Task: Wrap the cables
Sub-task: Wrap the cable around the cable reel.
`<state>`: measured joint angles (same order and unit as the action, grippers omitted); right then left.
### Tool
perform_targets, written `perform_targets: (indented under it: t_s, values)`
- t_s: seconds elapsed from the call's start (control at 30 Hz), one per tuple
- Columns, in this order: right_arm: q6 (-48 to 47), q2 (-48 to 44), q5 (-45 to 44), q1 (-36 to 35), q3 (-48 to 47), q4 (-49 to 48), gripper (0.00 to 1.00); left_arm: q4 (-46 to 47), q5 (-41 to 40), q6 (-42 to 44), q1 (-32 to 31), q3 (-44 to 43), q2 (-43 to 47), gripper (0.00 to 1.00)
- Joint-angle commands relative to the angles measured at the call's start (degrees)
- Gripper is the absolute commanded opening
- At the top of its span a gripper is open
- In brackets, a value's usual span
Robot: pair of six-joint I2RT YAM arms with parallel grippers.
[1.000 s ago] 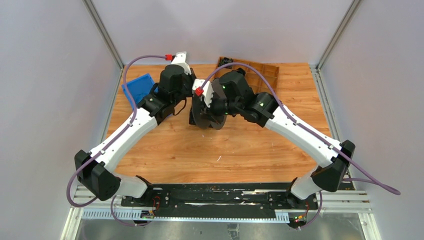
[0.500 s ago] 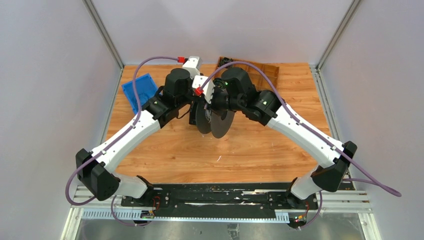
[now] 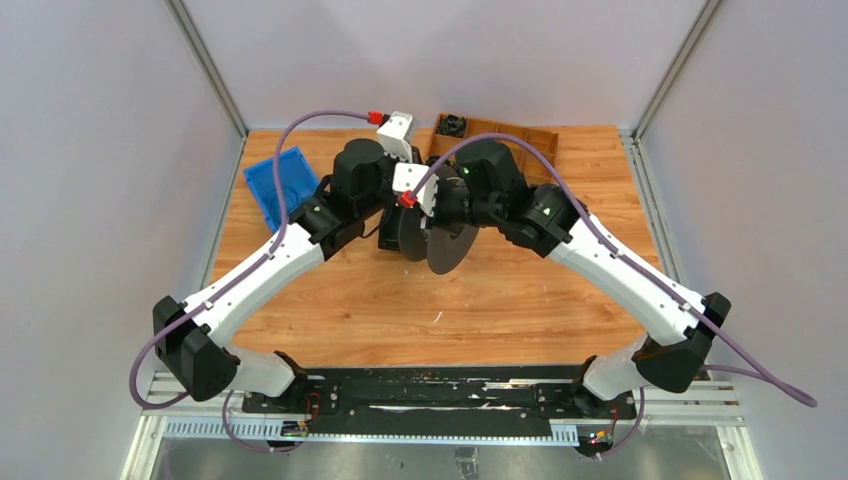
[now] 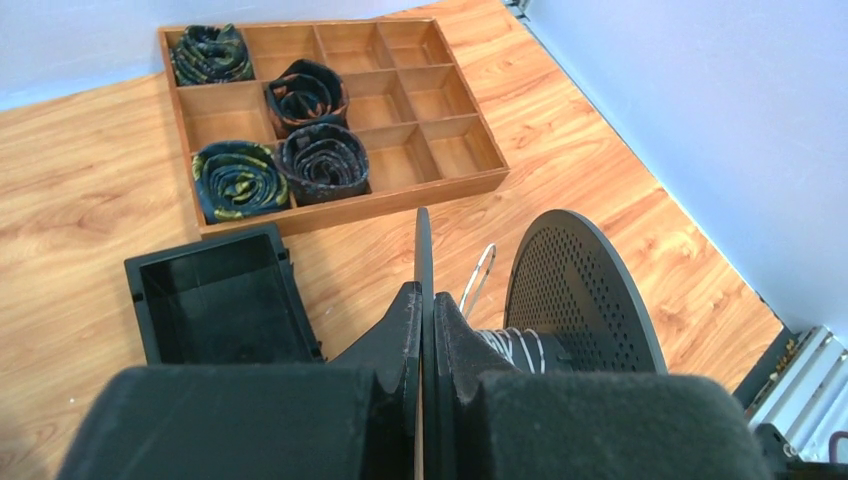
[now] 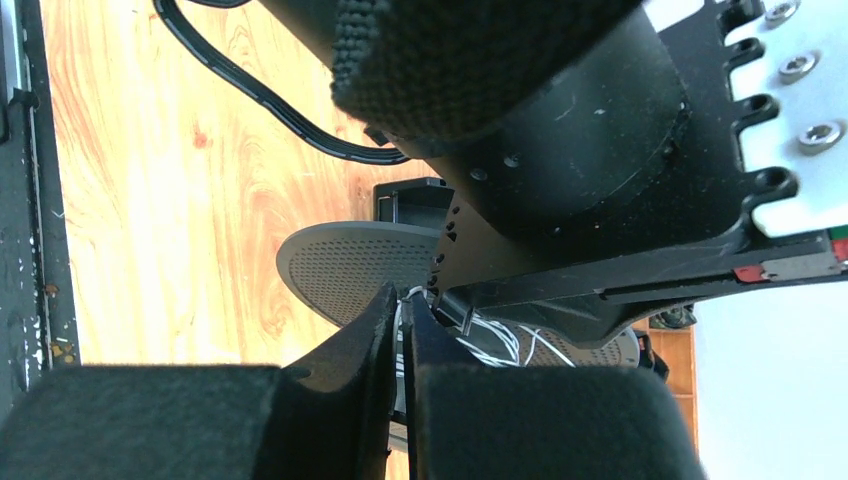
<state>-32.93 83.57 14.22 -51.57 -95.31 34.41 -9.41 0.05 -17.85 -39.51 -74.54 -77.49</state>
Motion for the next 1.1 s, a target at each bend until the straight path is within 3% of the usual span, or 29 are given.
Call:
perform_targets:
  t_s: [0.0,0.57,0.8,0.9,1.07]
  values:
    - [-5.8,-3.8,-5.7,2.8,-0.7,-2.8,0.07,-1.4,4.9,3.4,-1.4,1.2,2.0,0.01]
    - [-7.9,-8.3,-12.6,3.6,2.6,-2.4,0.07,-0.1,7.4,4.8,-1.5,1.9,2.7,0.0]
    - [-3.5,-12.2,-11.1,4.9,7.7,-3.6,0.1,-0.4,5.0,1.6,-0.4,2.5,3.4,0.0]
    - [2.8,-15.0,-7.0,9.6,12.2,-5.9,0.19,0.3,8.0,-3.7,2.8,3.0,3.9,0.0]
    - [18.0,-19.8,7.1,23.4,22.8,-15.7,0.35,4.1,16.3,-13.5,8.6,4.2,5.3,0.0]
